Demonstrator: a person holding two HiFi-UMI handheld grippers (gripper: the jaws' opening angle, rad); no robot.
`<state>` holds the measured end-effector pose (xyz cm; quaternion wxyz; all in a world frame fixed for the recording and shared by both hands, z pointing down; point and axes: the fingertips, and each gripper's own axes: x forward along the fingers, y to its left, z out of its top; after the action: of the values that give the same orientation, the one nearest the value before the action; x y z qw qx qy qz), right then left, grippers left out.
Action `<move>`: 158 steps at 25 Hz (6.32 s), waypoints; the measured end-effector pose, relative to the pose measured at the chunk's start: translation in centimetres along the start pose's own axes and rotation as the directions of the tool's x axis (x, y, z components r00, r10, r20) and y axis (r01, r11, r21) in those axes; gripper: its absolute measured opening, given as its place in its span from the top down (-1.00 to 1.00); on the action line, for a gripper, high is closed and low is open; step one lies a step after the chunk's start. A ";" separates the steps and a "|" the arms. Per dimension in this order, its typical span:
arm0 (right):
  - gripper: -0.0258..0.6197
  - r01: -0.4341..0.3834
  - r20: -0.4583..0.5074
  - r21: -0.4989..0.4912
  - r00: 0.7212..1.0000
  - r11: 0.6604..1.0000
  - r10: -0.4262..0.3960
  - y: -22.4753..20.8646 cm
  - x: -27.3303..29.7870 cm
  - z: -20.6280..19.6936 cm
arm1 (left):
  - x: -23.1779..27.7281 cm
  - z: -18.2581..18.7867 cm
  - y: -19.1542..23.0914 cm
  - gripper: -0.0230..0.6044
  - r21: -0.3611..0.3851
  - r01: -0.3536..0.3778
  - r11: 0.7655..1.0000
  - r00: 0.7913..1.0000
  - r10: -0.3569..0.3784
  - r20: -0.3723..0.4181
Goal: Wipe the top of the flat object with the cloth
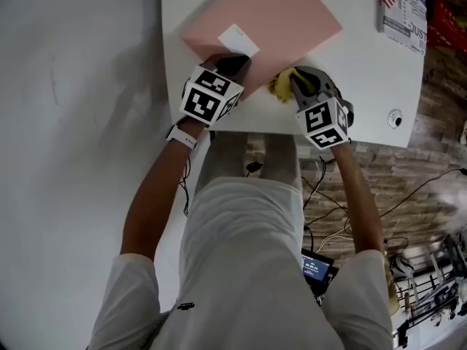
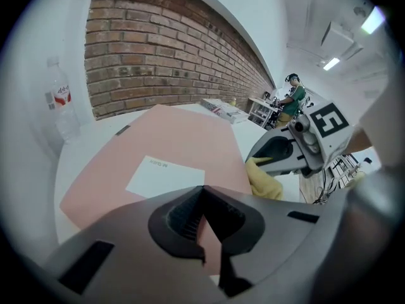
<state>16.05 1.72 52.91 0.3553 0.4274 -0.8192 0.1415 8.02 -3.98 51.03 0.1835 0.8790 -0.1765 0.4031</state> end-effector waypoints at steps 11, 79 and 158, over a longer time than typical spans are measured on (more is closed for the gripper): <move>0.77 0.142 -0.004 0.083 0.990 0.986 -0.142 -9.5 -1.7 -1.6 | -0.2 -0.1 0.1 0.87 -0.007 0.000 1.000 1.000 0.000 -0.010; 0.77 -0.370 -0.154 -0.368 0.929 0.853 0.337 -20.1 17.8 18.2 | -0.2 0.0 -0.9 0.87 -0.042 0.043 0.998 0.999 -0.043 -0.015; 0.77 -0.069 0.076 0.621 0.997 0.781 0.027 11.1 13.5 19.5 | -19.4 -10.1 4.6 0.87 -0.419 -0.177 0.890 0.944 0.275 0.184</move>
<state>-6.93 -10.22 49.39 0.1645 0.5041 -0.7478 0.3995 -12.53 -0.13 43.00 0.2868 0.8386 -0.3770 0.2691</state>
